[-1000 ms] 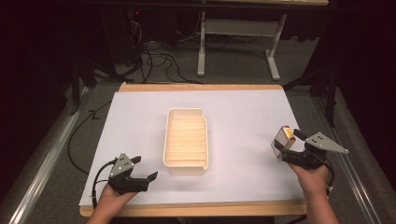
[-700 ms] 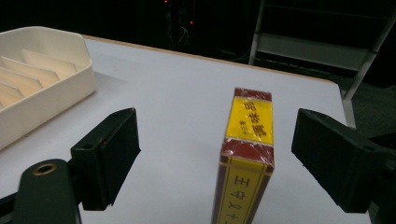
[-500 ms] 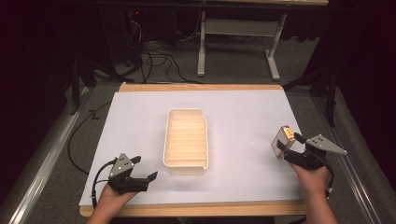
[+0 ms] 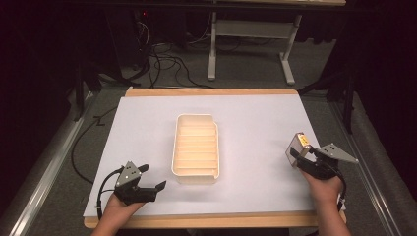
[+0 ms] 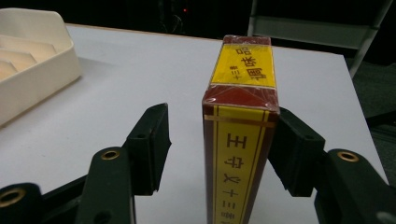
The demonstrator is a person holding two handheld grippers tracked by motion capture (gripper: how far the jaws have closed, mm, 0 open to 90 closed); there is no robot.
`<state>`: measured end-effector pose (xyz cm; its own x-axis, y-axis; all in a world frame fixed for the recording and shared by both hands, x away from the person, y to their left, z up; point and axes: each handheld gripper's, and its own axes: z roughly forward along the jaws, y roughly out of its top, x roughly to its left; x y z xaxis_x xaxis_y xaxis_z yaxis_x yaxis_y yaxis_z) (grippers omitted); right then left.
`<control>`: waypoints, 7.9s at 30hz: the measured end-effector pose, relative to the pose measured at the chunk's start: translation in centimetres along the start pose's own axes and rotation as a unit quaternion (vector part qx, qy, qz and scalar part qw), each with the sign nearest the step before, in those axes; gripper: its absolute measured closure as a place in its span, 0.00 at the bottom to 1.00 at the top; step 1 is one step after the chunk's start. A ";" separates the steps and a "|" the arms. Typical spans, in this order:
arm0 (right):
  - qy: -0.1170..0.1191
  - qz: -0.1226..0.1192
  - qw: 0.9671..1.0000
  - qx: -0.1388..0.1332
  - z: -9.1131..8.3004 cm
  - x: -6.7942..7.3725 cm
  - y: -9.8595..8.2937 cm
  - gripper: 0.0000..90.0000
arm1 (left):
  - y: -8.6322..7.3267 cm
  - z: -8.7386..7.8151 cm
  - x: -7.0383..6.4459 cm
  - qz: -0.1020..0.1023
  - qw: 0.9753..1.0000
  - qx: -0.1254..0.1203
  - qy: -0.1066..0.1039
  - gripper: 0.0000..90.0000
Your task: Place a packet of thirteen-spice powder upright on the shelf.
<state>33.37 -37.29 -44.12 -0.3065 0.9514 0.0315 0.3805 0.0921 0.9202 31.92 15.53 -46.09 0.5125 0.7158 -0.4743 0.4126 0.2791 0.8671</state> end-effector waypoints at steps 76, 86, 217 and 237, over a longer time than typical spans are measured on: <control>0.050 -0.055 0.997 -0.031 -1.1 3.3 1.9 0.76 | 0.0 0.1 0.0 0.008 1.000 0.000 -0.003 0.15; 0.095 -0.061 0.993 -0.029 -0.7 4.9 2.1 0.76 | 0.1 0.1 0.0 0.008 1.000 0.001 -0.005 0.15; 0.463 -0.155 0.872 -0.039 11.9 16.5 11.0 0.76 | -0.1 -0.2 -0.1 0.020 1.000 0.012 -0.013 0.15; 0.478 -0.154 0.864 -0.036 13.4 18.1 10.7 0.76 | -0.1 -0.1 -0.1 0.016 1.000 0.013 -0.014 0.15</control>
<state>43.58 -15.16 -38.95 -0.9773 0.2042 0.0566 0.1073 0.2466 0.9632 31.76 15.50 -46.17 0.5467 0.7058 -0.4506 0.4146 0.2394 0.8780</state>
